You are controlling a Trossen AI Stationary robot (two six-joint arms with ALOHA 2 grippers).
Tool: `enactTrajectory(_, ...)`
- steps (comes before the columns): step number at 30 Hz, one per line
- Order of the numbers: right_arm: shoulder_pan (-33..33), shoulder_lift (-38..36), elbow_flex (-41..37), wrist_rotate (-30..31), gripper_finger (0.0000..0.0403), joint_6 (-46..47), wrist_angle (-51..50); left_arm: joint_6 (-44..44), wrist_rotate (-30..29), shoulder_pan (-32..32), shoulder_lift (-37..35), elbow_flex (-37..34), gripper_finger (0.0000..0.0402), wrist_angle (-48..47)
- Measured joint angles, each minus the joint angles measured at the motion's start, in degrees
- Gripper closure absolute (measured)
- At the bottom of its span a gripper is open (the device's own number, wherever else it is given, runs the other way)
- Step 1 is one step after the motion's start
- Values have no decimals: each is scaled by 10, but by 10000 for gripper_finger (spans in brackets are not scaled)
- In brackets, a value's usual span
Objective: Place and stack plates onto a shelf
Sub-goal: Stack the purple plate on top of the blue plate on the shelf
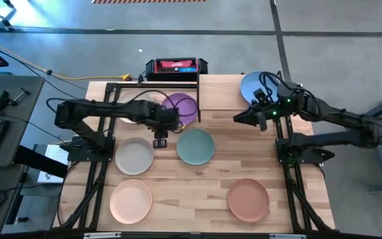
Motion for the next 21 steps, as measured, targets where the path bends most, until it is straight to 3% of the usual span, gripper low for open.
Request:
enactTrajectory(4,18,0,0,0,327,-11,0,58,-30,13,23,0,284,18)
enactTrajectory(21,39,0,0,0,327,-56,-37,151,-30,41,115,0,284,40)
